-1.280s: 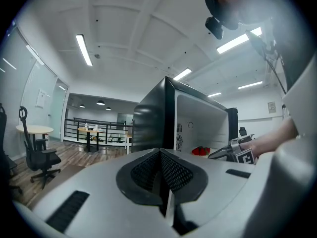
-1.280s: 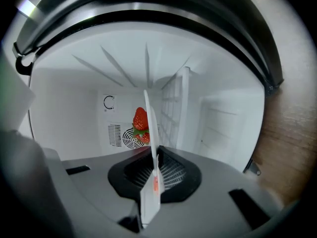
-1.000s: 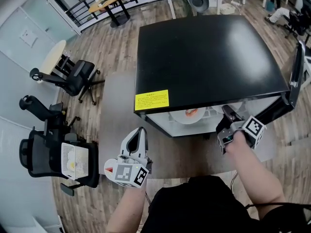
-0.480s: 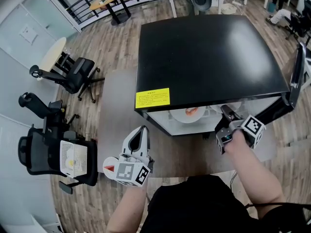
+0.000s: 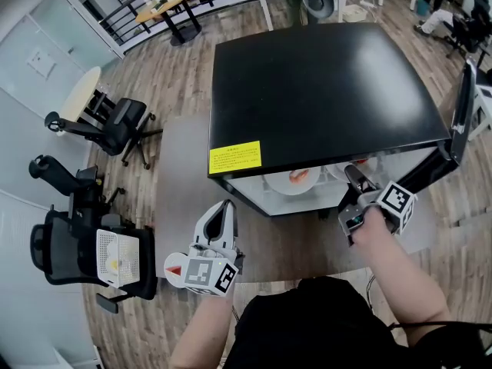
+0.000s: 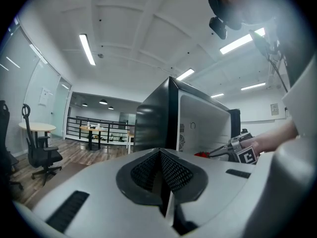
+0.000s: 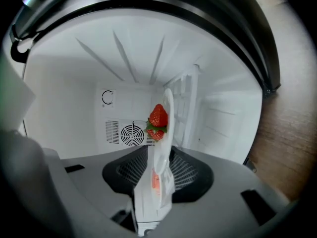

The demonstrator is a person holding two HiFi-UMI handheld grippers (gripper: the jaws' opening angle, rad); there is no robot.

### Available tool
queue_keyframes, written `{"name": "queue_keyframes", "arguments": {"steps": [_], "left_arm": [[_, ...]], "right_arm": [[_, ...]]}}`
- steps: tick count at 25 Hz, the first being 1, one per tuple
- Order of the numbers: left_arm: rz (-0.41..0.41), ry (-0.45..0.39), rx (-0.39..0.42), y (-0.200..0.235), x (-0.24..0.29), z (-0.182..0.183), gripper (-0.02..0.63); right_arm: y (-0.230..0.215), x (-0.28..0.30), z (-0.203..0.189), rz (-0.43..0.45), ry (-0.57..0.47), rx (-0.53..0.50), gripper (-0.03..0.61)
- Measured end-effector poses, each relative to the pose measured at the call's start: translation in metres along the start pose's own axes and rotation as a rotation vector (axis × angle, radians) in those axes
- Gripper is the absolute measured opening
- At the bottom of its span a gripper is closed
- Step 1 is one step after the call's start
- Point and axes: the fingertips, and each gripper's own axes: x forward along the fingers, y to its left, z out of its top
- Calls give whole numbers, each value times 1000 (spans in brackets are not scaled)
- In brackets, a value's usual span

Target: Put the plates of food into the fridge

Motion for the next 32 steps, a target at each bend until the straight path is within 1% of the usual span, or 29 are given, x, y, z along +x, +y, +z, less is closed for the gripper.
{"name": "queue_keyframes", "arguments": {"steps": [3, 4, 9, 10, 12, 14, 19, 20, 24, 26, 27, 29, 31, 32], "left_arm": [[-2, 1, 4, -2, 1, -1, 3], [-1, 1, 6, -3, 1, 0, 3], [-1, -1, 12, -7, -4, 8, 3], [-2, -3, 13, -7, -6, 8, 3], [-5, -8, 16, -7, -10, 6, 3], [-4, -8, 18, -7, -12, 6, 3], [-1, 4, 18, -10, -14, 5, 3], [-2, 7, 19, -11, -14, 5, 3], [-25, 35, 36, -16, -16, -4, 3], [-43, 54, 51, -22, -16, -6, 3], [-61, 51, 47, -26, -17, -6, 3], [-97, 17, 10, -32, -20, -2, 3], [-99, -10, -25, -31, -26, 2, 3], [-88, -12, -27, -28, -31, 4, 3]], "right_arm": [[-1, -1, -2, -1, 11, -9, 135], [1, -1, -2, 0, 14, -15, 152], [12, -3, -6, 13, 37, -54, 273], [13, -4, -7, 11, 40, -67, 289], [11, -5, -9, -15, 49, -88, 321], [3, -6, -12, -49, 61, -105, 383], [-20, -13, -19, -83, 63, -101, 385], [-21, -14, -20, -73, 63, -111, 385], [-15, -21, -31, 18, 49, -166, 383], [-19, -26, -41, 31, 55, -207, 382], [-22, -28, -47, 34, 61, -225, 382], [-25, -32, -58, 52, 79, -266, 382], [-25, -35, -71, 84, 101, -314, 382], [-24, -36, -78, 92, 109, -343, 382]]}}
